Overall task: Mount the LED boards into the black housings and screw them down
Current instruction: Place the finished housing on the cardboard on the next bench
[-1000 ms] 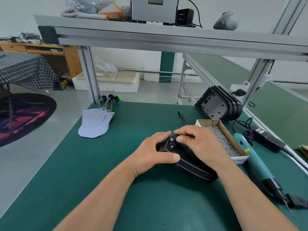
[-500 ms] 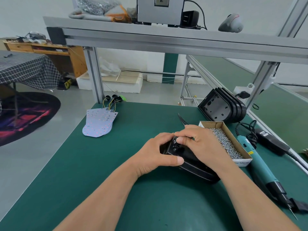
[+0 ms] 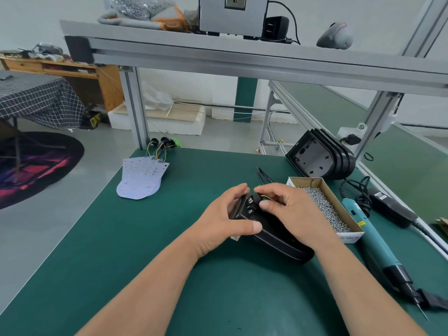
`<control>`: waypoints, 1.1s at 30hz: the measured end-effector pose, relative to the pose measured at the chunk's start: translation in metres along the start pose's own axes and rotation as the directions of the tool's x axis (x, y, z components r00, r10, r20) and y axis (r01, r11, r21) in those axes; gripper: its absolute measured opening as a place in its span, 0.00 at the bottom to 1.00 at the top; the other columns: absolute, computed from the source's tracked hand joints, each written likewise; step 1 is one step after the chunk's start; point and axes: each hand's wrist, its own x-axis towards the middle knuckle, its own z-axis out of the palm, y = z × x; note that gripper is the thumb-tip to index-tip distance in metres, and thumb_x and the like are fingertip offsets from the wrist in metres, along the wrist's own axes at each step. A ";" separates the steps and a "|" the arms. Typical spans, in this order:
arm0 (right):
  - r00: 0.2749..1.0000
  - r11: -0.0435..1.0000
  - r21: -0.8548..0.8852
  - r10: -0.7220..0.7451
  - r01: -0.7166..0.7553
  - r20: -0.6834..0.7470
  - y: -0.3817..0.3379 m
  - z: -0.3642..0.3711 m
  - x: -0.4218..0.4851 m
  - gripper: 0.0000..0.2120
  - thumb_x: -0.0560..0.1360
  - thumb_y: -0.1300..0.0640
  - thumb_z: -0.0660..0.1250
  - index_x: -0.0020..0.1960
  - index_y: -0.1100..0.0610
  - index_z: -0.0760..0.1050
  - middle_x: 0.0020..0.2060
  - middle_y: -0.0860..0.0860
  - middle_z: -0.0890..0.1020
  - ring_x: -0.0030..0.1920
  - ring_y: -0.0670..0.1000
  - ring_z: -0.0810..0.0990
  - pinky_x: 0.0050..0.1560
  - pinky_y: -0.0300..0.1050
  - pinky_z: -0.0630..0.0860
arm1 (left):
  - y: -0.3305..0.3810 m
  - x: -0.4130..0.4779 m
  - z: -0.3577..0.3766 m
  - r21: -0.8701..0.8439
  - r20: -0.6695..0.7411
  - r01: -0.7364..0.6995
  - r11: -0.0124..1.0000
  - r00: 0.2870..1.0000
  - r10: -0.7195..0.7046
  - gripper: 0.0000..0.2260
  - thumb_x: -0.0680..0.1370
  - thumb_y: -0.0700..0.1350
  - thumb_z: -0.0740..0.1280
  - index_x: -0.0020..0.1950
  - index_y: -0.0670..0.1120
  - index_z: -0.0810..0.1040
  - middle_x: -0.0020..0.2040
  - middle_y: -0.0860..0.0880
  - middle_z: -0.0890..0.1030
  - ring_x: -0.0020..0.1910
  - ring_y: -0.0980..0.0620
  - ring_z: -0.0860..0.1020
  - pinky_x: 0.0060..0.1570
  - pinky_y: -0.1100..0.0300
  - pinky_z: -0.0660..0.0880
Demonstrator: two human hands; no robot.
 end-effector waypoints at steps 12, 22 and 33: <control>0.994 1.000 -0.002 0.005 -0.005 -0.111 -0.001 0.006 0.001 0.12 0.79 0.56 0.74 0.55 0.40 0.84 0.49 0.34 0.86 0.53 0.37 0.83 0.53 0.34 0.73 | 0.000 0.004 -0.003 -0.160 -0.034 0.037 0.986 0.998 -0.043 0.45 0.63 0.56 0.81 0.78 0.46 0.73 0.75 0.50 0.76 0.71 0.53 0.78 0.75 0.48 0.72; 0.993 1.000 0.014 -0.002 0.004 -0.117 -0.011 0.005 0.003 0.14 0.78 0.60 0.75 0.50 0.39 0.84 0.42 0.37 0.87 0.43 0.39 0.84 0.45 0.26 0.73 | -0.001 0.005 -0.003 -0.113 -0.027 0.043 0.993 0.999 -0.047 0.42 0.64 0.56 0.81 0.76 0.47 0.77 0.71 0.52 0.78 0.69 0.53 0.79 0.76 0.44 0.71; 0.989 0.964 -0.246 -0.127 0.106 -0.071 -0.014 0.007 -0.003 0.08 0.80 0.60 0.73 0.58 0.55 0.87 0.45 0.46 0.86 0.52 0.43 0.81 0.52 0.36 0.74 | -0.004 0.005 -0.003 -0.114 -0.022 0.047 0.992 0.999 -0.050 0.42 0.64 0.58 0.81 0.76 0.48 0.77 0.72 0.50 0.79 0.70 0.53 0.79 0.76 0.44 0.70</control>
